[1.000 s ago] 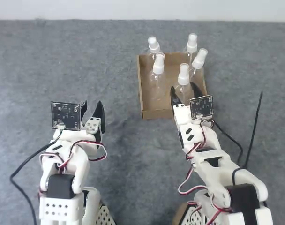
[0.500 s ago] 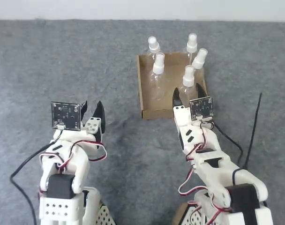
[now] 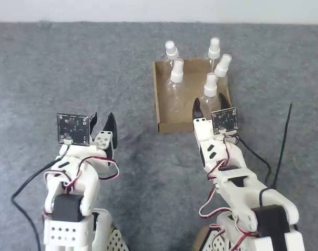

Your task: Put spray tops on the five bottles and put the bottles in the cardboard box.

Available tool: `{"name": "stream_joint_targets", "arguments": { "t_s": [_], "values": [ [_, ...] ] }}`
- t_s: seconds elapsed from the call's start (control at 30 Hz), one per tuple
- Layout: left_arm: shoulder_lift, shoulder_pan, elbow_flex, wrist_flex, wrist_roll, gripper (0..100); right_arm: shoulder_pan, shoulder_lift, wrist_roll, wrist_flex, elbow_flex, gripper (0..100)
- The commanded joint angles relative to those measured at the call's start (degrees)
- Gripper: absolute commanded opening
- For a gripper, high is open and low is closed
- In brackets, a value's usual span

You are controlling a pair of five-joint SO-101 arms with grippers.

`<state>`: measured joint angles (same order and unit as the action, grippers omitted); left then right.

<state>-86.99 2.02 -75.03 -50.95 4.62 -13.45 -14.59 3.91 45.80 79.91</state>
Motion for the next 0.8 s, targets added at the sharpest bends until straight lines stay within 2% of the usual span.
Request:
{"name": "stream_joint_targets", "arguments": {
  "t_s": [0.0, 0.77],
  "values": [
    [-0.8, -0.3, 0.5, 1.4, 0.9, 12, 0.1, -1.2, 1.1, 1.5, -0.9, 17.7],
    [-0.8, -0.3, 0.5, 1.4, 0.7, 12, 0.6, -4.7, 1.1, 1.0, -2.1, 17.7]
  ]
}}
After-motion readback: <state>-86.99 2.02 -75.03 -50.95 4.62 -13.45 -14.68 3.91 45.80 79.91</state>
